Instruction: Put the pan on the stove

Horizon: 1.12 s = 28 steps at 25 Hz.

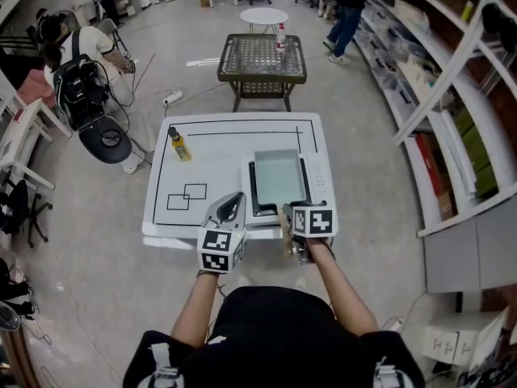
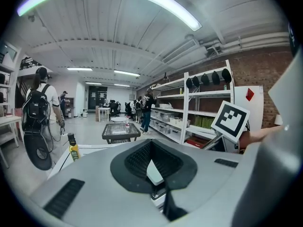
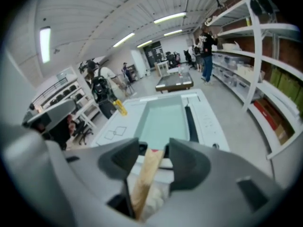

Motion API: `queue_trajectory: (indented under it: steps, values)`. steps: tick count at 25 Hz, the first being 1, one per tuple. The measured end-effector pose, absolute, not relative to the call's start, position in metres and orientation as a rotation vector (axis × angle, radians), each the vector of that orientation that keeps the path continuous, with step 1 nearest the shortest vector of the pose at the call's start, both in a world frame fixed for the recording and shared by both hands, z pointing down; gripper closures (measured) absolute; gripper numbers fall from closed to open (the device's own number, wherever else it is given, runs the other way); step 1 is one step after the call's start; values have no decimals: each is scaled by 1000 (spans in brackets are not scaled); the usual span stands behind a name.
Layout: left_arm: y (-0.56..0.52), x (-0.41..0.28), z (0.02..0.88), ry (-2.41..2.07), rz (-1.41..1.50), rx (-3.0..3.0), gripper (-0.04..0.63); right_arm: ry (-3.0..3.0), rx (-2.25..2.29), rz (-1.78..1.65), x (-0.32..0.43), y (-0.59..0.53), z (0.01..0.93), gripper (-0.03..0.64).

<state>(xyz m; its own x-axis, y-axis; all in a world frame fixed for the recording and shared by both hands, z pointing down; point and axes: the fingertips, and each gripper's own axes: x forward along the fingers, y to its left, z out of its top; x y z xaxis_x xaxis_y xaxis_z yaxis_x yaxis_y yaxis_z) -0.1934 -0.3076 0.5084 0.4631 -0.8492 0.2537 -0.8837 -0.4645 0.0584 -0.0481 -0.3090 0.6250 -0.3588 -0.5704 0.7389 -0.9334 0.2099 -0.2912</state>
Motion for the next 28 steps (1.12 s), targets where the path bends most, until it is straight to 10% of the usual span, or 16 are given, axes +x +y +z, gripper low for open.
queue_trajectory:
  steps: [9,28]
  values:
    - [-308,-185,485,-1547,240,2554,571,-2227,1435,612,-33,-333,551,563]
    - [-313,-171,466,-1611,228,2585,571,-2524,1537,314,-4,-334,479,583]
